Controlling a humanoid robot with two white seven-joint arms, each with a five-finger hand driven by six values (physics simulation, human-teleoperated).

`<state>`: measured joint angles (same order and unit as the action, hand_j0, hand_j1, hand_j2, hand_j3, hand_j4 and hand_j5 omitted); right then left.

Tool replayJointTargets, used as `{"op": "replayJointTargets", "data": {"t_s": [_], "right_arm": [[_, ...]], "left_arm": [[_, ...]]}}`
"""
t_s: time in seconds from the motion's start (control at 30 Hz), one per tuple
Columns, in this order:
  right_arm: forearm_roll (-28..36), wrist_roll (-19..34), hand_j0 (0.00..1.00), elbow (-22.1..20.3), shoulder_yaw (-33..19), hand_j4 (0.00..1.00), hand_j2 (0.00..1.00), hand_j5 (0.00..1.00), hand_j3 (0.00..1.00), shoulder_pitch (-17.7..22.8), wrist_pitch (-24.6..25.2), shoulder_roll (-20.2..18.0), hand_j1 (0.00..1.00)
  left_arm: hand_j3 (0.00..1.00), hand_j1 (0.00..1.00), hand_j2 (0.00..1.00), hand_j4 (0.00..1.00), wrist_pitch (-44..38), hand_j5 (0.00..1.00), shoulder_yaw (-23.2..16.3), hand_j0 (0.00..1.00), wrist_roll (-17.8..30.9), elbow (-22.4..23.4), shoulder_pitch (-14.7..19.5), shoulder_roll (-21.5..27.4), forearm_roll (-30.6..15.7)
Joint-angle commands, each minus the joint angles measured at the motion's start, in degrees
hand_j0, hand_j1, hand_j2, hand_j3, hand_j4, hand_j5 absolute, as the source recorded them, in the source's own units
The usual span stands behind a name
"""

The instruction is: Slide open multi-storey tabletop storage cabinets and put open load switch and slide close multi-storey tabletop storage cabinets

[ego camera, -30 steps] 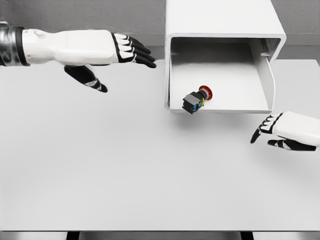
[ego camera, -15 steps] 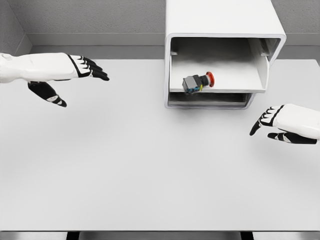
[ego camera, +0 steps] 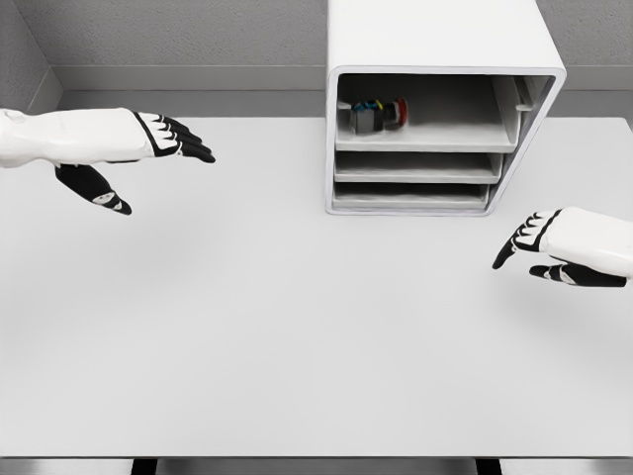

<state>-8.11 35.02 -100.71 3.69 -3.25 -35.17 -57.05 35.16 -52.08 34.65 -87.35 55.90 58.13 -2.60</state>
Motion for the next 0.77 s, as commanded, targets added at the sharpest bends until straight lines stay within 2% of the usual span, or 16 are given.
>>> {"op": "replayJointTargets", "data": {"t_s": [0.0, 0.1, 0.17, 0.2, 0.23, 0.33, 0.43, 0.73], "right_arm": [[0.4, 0.0, 0.62, 0.0, 0.0, 0.62, 0.62, 0.62, 0.62, 0.0, 0.2, -0.1, 0.62], [0.4, 0.0, 0.62, 0.0, 0.0, 0.62, 0.62, 0.62, 0.62, -0.2, 0.2, -0.1, 0.62], [0.4, 0.0, 0.65, 0.0, 0.0, 0.65, 0.65, 0.65, 0.65, -0.6, 0.2, -0.1, 0.65], [0.4, 0.0, 0.91, 0.0, 0.4, 0.91, 0.91, 0.91, 0.91, -0.7, 0.2, -0.1, 0.91], [0.3, 0.0, 1.0, 0.0, 1.6, 1.0, 1.0, 1.0, 1.0, -1.4, 0.2, 0.0, 1.0], [0.4, 0.0, 1.0, 0.0, 5.5, 1.0, 1.0, 1.0, 1.0, -4.0, 0.2, 0.2, 1.0], [0.4, 0.0, 1.0, 0.0, 6.8, 1.0, 1.0, 1.0, 1.0, -4.3, 0.2, 0.4, 1.0], [0.4, 0.0, 1.0, 0.0, 7.2, 1.0, 1.0, 1.0, 1.0, -4.2, 0.2, 0.4, 1.0]], "left_arm": [[1.0, 1.0, 1.0, 1.0, -0.2, 1.0, 0.1, 1.0, 0.0, 0.0, 0.0, 0.1, -0.4], [1.0, 1.0, 1.0, 1.0, -0.2, 1.0, -0.2, 1.0, -0.2, -0.3, -0.1, -0.1, -0.4], [1.0, 1.0, 1.0, 1.0, -0.2, 1.0, -0.9, 1.0, -0.2, -0.5, -1.6, -0.5, -0.5], [1.0, 1.0, 1.0, 1.0, -0.2, 1.0, -1.1, 1.0, -0.2, -0.5, -1.8, -0.6, -0.5], [1.0, 1.0, 1.0, 1.0, -0.2, 1.0, -2.2, 1.0, -0.2, -0.5, -1.9, -0.6, -0.5], [1.0, 1.0, 1.0, 1.0, -0.2, 1.0, -2.4, 1.0, -0.3, -0.5, -2.0, -0.6, -0.5], [1.0, 1.0, 1.0, 1.0, -0.2, 1.0, -2.4, 1.0, -0.3, -0.4, -2.0, -0.5, -0.5], [1.0, 1.0, 1.0, 1.0, -0.2, 1.0, -2.4, 1.0, -0.3, -0.5, -2.1, -0.5, -0.5]]}}
